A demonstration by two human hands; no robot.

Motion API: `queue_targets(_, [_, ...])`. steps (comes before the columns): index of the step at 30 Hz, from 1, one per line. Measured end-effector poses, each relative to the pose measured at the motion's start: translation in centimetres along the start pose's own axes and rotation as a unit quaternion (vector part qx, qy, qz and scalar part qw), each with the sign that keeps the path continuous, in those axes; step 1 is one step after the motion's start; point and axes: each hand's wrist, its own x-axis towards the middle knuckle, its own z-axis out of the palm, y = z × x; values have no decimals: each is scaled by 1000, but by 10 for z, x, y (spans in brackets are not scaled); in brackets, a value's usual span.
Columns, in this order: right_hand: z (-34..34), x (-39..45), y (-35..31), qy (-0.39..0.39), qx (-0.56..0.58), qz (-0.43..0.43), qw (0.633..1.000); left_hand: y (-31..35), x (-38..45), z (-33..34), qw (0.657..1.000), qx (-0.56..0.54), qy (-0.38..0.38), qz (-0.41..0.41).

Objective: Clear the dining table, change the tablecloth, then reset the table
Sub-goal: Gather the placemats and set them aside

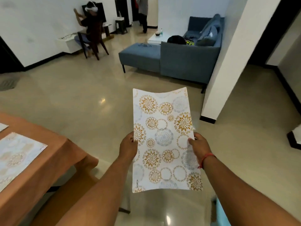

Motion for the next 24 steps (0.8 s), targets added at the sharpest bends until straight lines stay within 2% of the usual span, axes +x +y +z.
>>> queue_targets(4, [23,104,-33,-24,-10,-15,1000,20,96,13,999,-8,40,11])
queue_targets(9, [67,218,-63,-24,-21,9,999,30,215,19,998,-24,50,-11])
queue_targets(16, [150,343,-141,-60,-28,2,998,68,344,-16,994,-66,85,-33])
queue_targets(21, [253,438,-189,-134,-60,-22,989,76,435,-80,986,-53,157,-34])
queue_targets(24, [339,486,-210,-209,-90,-39,973,71,468,-127,969,-49,233,-62])
